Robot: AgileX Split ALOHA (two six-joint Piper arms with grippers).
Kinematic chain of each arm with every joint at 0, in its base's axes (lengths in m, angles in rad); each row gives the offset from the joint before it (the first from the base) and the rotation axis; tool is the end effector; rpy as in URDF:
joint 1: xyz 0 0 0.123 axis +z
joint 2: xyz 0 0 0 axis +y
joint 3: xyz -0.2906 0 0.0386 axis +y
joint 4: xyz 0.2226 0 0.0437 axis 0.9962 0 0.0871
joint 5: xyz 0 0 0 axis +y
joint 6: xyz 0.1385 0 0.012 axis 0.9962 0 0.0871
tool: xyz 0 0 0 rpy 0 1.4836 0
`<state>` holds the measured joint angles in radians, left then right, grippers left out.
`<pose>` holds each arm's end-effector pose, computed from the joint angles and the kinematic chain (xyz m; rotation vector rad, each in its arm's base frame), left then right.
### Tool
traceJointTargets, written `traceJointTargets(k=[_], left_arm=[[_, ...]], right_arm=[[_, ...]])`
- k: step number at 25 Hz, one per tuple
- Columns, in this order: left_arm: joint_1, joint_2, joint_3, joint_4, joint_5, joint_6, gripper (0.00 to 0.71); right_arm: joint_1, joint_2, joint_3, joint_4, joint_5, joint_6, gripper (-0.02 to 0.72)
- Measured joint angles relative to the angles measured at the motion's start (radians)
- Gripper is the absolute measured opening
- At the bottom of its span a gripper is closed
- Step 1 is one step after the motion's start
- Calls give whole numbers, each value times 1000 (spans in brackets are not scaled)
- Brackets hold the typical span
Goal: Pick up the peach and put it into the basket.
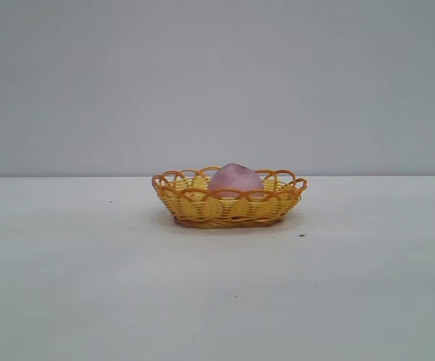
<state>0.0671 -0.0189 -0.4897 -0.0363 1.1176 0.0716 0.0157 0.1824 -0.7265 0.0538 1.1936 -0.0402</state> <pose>0.0026 -0.0044 0.2333 0.0078 2.0923 0.0402 0.0064 0.0071 0.2922 -0.0679 2.1312 0.0506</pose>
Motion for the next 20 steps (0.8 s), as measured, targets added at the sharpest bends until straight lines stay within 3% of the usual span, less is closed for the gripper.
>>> traceJointTargets(k=[11,20], left_arm=[[0,0,2,0,0,0,442],[0,0,4,0,0,0,442]], right_arm=[[3,-199,193,0,34,21,355],[8,-199,237,5,-45,25,355]])
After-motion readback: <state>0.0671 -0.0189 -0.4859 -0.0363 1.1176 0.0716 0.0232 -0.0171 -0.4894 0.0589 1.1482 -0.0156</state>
